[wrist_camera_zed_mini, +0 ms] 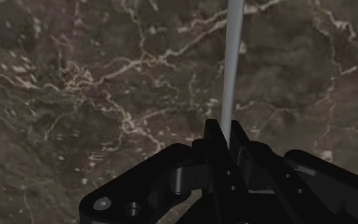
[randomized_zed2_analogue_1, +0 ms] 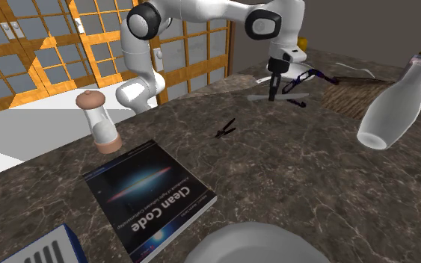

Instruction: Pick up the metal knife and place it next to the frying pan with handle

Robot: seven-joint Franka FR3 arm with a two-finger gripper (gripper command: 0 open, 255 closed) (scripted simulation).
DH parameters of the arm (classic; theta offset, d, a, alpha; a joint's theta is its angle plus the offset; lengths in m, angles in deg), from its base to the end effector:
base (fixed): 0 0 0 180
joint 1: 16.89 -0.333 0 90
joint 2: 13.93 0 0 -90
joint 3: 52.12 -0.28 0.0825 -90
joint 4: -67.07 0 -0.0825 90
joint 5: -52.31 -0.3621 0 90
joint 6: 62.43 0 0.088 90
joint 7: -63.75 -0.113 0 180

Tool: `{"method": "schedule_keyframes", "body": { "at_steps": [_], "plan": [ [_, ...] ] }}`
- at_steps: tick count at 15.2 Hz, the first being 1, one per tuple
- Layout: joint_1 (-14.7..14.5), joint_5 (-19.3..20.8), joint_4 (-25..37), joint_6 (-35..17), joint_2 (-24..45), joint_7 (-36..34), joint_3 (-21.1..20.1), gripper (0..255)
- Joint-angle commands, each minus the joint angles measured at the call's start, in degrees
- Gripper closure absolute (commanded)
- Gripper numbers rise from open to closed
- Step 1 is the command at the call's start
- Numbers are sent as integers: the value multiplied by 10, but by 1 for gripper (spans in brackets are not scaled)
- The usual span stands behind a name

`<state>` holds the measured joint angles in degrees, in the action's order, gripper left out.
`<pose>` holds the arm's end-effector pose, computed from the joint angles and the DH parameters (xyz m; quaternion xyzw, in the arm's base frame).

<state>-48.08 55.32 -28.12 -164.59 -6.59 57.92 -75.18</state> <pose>0.3476 0.4578 0.4941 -0.9104 -0.4137 -0.0020 0.0004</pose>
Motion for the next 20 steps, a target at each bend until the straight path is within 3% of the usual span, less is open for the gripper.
{"method": "schedule_keyframes", "body": {
  "at_steps": [1,7,8,13,17,20],
  "plan": [
    [1,-1,-6,-4,-1,1,1,255],
    [1,-1,-6,-4,-1,1,1,255],
    [1,-1,-6,-4,-1,1,1,0],
    [1,-1,-6,-4,-1,1,1,0],
    [-2,1,74,71,5,1,-1,0],
    [-2,1,74,71,5,1,-1,0]
  ]
}}
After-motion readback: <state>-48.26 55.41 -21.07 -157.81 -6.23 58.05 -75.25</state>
